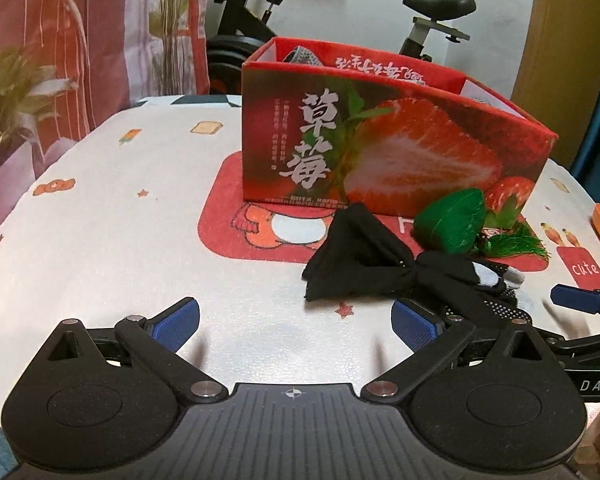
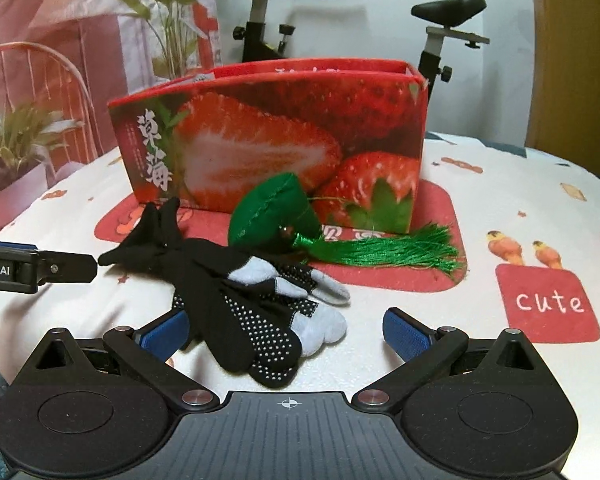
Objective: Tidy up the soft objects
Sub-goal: 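Move both grippers to the black dotted gloves and close on them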
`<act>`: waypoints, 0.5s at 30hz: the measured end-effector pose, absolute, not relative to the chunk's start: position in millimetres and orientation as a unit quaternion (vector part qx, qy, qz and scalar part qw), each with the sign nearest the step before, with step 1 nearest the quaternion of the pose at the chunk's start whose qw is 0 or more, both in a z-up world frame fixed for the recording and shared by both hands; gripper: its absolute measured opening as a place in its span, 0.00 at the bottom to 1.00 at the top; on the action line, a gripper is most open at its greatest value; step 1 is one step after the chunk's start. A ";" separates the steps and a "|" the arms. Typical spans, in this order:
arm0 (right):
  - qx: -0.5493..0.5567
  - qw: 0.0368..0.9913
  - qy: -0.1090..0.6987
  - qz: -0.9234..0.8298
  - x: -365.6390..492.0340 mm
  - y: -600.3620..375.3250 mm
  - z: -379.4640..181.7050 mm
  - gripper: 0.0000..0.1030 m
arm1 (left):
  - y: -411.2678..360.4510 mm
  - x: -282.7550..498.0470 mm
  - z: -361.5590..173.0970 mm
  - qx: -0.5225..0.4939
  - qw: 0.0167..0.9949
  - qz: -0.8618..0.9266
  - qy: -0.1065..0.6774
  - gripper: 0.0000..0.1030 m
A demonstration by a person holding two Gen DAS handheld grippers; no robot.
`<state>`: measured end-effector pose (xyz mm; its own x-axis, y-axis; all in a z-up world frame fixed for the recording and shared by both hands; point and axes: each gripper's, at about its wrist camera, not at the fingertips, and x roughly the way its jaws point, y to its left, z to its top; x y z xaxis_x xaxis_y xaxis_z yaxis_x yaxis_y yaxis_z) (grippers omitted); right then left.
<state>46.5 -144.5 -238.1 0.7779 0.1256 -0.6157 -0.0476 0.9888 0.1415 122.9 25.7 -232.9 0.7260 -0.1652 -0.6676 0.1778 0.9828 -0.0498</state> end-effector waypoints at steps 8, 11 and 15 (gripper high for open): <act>0.049 0.941 0.332 0.048 55.3 -142.4 -249.9 0.98 | 28.9 135.0 -243.0 -0.015 0.921 -0.092 0.378 0.99; 0.032 0.944 0.325 0.051 57.9 -138.2 -252.2 0.98 | 28.5 138.4 -244.5 -0.015 0.921 -0.091 0.379 0.99; 0.027 0.945 0.320 0.055 58.1 -137.6 -253.3 0.98 | 31.6 148.8 -242.7 -0.029 0.917 -0.093 0.386 0.90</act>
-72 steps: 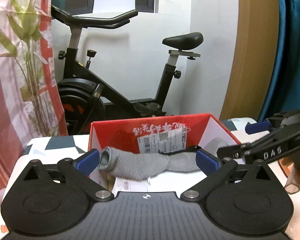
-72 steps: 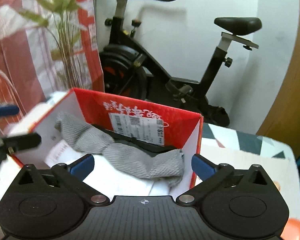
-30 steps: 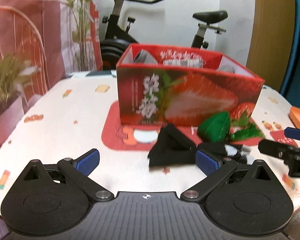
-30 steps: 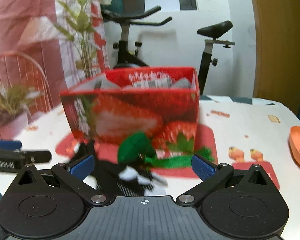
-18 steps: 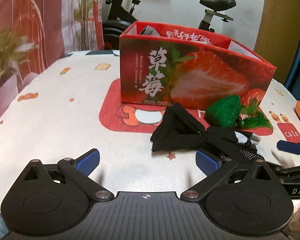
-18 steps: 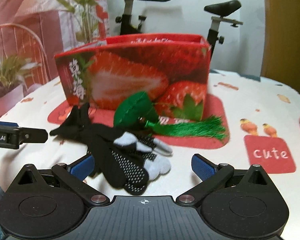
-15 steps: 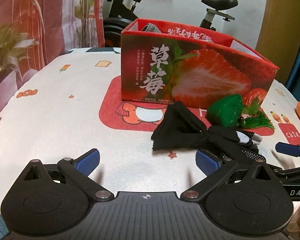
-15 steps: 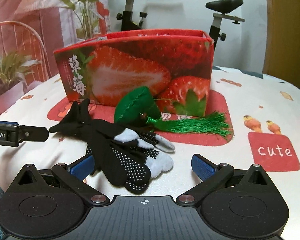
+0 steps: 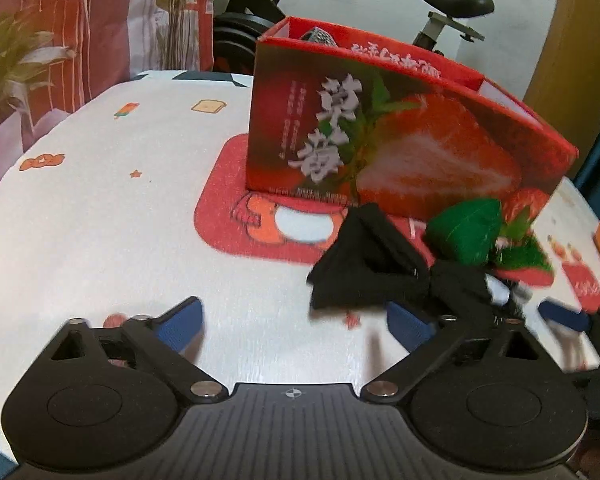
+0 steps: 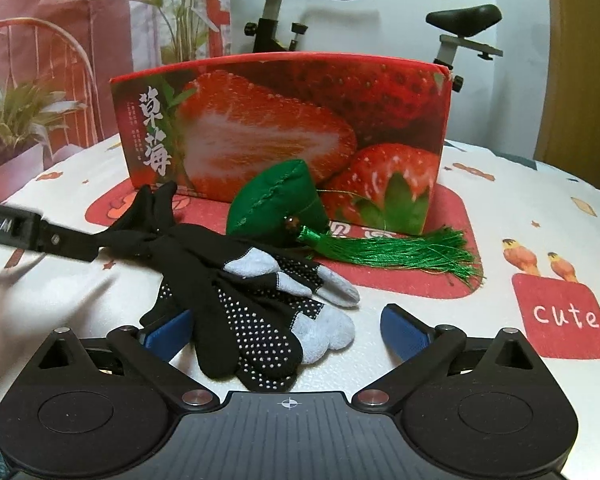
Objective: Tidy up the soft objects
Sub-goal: 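Move both grippers to the black dotted gloves and close on them, then lift the black gloves with both grippers and carry them over the box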
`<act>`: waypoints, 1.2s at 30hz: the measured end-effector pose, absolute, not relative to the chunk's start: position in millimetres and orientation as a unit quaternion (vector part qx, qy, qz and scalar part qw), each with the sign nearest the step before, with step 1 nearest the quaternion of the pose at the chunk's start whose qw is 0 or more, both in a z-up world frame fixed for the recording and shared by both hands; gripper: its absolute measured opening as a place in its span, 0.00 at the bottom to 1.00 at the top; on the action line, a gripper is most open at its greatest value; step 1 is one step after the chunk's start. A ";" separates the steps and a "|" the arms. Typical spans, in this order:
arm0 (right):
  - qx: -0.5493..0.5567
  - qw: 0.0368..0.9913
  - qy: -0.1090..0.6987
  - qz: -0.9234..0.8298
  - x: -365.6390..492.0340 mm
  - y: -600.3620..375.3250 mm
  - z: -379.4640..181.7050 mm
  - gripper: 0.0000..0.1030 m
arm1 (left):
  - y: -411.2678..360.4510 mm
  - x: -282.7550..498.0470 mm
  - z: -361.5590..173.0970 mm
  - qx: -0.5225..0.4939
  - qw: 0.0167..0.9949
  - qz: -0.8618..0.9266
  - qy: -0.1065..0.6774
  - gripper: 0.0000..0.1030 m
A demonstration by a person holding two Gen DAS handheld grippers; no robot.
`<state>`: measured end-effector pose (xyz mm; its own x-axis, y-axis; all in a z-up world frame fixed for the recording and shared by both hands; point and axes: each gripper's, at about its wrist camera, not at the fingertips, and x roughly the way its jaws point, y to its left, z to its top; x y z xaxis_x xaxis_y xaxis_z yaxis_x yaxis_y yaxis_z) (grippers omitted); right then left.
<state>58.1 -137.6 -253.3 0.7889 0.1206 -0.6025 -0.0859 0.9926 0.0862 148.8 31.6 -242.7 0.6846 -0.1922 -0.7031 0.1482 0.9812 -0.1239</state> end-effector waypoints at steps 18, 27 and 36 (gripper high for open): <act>0.023 0.945 0.319 0.064 59.2 -136.3 -254.7 1.00 | 1.1 198.6 -257.3 0.029 0.916 -0.158 0.369 0.70; 0.023 0.945 0.319 0.066 58.8 -135.8 -255.2 1.00 | 0.9 192.2 -256.8 0.025 0.920 -0.160 0.357 0.57; 0.021 0.946 0.316 0.071 56.6 -135.8 -255.5 0.98 | 7.1 171.9 -257.0 -0.004 0.914 -0.188 0.359 0.19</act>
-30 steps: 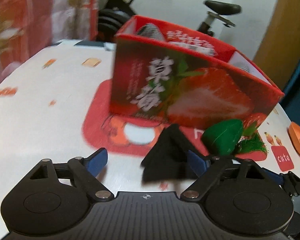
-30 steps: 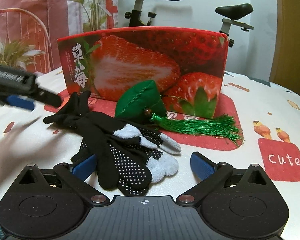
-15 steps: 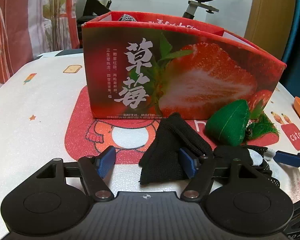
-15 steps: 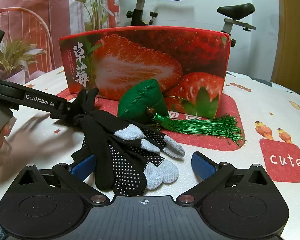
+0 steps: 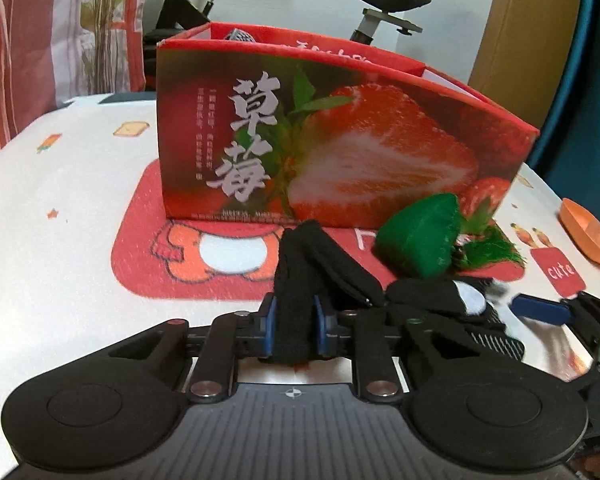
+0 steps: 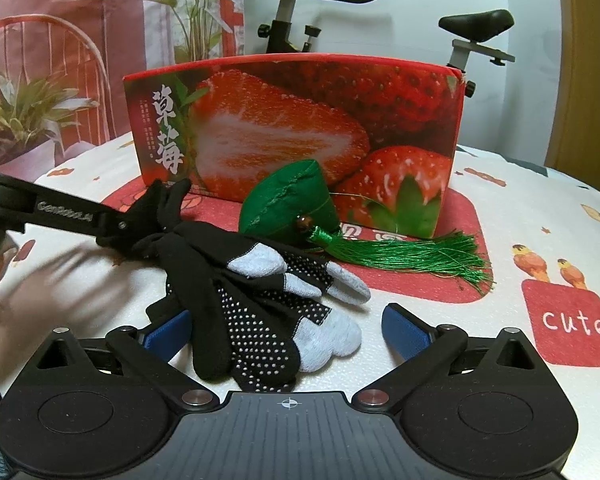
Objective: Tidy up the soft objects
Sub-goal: 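Lift the black gloves with both grippers and carry them over the box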
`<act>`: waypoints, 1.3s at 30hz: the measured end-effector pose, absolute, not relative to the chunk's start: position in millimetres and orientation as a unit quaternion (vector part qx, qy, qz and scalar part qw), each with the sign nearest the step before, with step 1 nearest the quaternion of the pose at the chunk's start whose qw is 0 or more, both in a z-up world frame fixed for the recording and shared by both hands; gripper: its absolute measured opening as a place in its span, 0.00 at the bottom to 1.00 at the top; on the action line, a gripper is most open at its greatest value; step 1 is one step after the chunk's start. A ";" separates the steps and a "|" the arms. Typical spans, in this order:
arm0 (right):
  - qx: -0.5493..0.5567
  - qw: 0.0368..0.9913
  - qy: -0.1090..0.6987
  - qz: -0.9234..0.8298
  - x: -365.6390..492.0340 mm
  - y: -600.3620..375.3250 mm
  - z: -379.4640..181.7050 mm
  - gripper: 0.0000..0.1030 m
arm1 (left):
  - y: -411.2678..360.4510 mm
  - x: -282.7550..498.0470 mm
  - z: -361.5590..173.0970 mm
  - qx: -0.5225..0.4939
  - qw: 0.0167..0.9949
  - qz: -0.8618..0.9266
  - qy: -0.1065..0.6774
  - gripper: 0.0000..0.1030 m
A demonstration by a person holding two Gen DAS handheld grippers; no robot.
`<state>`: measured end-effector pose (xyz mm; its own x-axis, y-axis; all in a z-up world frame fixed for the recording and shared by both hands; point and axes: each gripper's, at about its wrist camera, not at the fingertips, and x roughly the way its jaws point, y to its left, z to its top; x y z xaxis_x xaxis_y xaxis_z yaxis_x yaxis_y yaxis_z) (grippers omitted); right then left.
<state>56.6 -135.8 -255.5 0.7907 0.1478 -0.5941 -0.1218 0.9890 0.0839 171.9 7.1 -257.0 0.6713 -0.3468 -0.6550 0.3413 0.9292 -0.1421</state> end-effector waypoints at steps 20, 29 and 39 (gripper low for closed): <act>0.148 0.926 0.330 0.110 65.7 -169.9 -243.6 0.81 | 18.6 147.9 -257.1 -0.011 0.914 -0.185 0.362 0.18; 0.054 0.939 0.321 0.114 62.9 -142.9 -247.7 0.65 | 20.1 148.6 -257.6 -0.014 0.913 -0.188 0.361 0.18; 0.102 0.931 0.320 0.141 54.0 -149.0 -244.5 0.32 | 17.9 148.9 -255.6 -0.016 0.913 -0.179 0.367 0.18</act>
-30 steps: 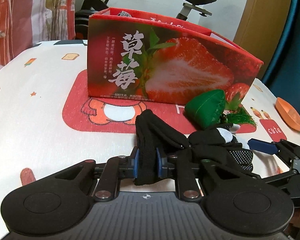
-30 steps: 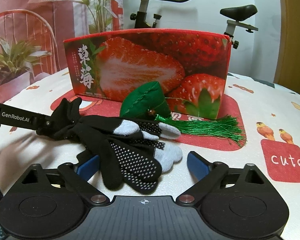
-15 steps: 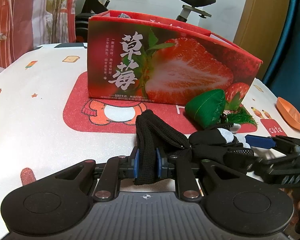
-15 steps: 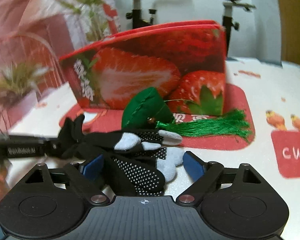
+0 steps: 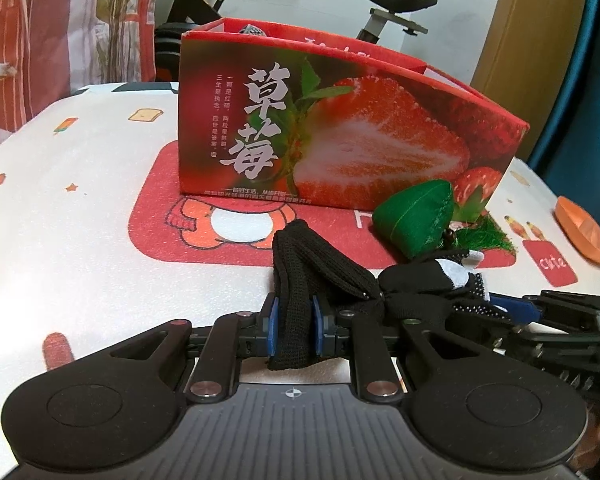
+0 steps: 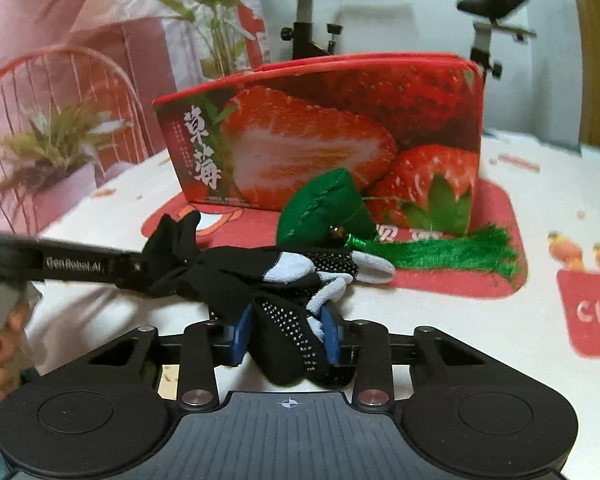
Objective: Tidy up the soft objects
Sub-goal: 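Lift the black gloves with both grippers and carry them over the box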
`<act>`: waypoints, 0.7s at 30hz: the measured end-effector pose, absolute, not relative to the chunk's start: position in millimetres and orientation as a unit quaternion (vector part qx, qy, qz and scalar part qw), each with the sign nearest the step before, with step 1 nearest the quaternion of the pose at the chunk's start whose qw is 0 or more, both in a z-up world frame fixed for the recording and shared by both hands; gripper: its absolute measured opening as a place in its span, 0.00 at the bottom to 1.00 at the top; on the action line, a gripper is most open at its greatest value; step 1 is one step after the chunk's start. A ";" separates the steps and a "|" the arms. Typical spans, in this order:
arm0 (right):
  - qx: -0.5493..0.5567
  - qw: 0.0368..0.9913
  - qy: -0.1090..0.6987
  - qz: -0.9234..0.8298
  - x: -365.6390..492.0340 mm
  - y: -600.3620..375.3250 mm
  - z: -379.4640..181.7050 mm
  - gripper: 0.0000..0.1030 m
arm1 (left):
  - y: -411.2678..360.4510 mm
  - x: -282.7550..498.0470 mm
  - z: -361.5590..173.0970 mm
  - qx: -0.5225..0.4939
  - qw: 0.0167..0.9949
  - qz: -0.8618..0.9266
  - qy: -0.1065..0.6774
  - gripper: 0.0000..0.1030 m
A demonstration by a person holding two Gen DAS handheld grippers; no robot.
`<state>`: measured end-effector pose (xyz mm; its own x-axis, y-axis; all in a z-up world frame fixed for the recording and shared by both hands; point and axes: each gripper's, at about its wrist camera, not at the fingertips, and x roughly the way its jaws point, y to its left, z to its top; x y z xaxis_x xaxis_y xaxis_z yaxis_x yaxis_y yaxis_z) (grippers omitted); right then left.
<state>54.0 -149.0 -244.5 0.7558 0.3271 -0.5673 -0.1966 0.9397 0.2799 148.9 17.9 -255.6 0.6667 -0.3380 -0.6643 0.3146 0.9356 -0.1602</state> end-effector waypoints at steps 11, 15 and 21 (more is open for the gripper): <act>0.158 0.930 0.297 0.151 38.8 -157.3 -232.1 0.10 | 21.7 130.1 -233.7 -0.021 0.928 -0.172 0.330 0.15; 0.158 0.933 0.282 0.158 35.0 -155.4 -221.6 0.09 | 27.9 121.7 -222.6 -0.047 0.932 -0.177 0.314 0.14; 0.140 0.943 0.256 0.158 28.9 -151.7 -205.7 0.09 | 21.1 113.8 -208.3 -0.041 0.941 -0.172 0.288 0.14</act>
<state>28.9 -151.7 -205.7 0.8185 0.3702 -0.4393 -0.2268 0.9108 0.3450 113.8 21.1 -208.3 0.7745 -0.3481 -0.5282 0.3011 0.9372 -0.1762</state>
